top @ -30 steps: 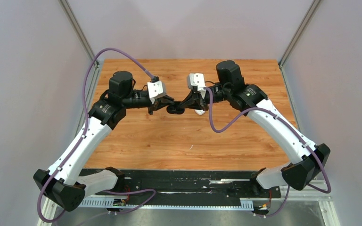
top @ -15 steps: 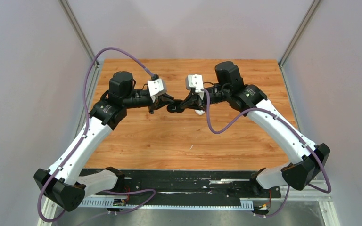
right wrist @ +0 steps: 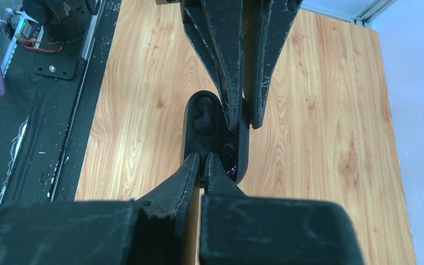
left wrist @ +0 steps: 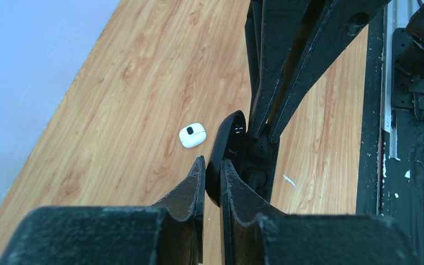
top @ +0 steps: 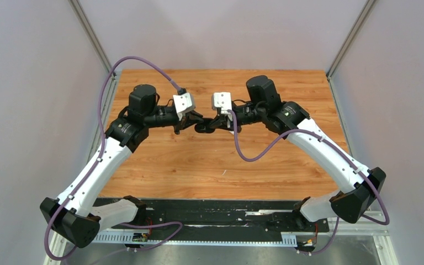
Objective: Insert the wireless bluetooth earbuds into the charging case
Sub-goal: Place the earbud in the charging case.
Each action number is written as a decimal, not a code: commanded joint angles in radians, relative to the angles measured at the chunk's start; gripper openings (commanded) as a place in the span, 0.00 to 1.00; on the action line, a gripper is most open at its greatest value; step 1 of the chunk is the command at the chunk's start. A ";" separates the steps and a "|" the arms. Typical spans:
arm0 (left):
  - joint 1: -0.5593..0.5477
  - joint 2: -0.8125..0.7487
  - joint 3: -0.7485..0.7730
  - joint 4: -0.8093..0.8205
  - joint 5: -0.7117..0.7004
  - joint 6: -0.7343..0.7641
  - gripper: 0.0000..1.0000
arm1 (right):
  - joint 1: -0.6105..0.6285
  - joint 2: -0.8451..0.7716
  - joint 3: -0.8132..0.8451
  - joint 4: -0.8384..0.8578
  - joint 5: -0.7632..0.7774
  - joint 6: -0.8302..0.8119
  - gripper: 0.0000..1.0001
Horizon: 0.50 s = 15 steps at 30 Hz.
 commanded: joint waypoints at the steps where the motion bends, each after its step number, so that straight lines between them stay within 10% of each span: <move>1: -0.008 -0.023 0.013 0.091 0.021 -0.009 0.00 | 0.023 0.030 0.037 -0.059 0.035 -0.032 0.00; 11: -0.013 -0.020 0.003 0.098 0.037 -0.024 0.00 | 0.049 0.051 0.018 -0.037 0.107 0.013 0.00; 15: -0.013 -0.028 -0.004 0.089 0.027 -0.007 0.00 | 0.049 0.041 0.019 -0.023 0.140 0.042 0.18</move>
